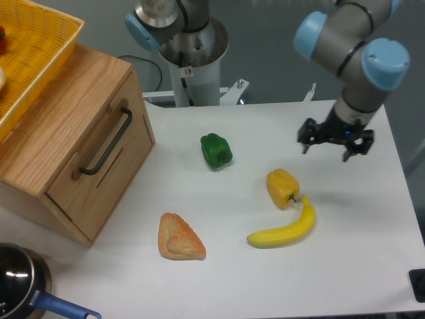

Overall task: Slide the top drawer open
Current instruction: 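Move the gripper toward the black handle of the upper wooden drawer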

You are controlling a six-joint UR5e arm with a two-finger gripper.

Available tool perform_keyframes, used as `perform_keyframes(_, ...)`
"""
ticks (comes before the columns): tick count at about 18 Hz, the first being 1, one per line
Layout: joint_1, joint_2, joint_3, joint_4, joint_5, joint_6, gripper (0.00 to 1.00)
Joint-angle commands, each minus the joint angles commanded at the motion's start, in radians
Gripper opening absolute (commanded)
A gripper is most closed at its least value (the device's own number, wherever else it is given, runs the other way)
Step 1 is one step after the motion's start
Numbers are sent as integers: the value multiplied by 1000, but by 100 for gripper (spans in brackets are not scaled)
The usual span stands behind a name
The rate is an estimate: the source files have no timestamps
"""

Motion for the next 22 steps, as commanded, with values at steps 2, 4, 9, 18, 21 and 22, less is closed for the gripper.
perform_keyframes(2,-17,11,-6,-38,-2,-23,100)
perform_keyframes(4,-48,23,-9,-49,-2,-46,100)
perform_keyframes(9,-114,38,-12,-49,-44,-176,100)
perform_keyframes(18,-218,60,-18,-146,-155,-216,100)
perform_keyframes(21,-267,68,-18,-169,-207,-218,100)
perform_keyframes(22,-282,68,-18,-178,-233,-219,100)
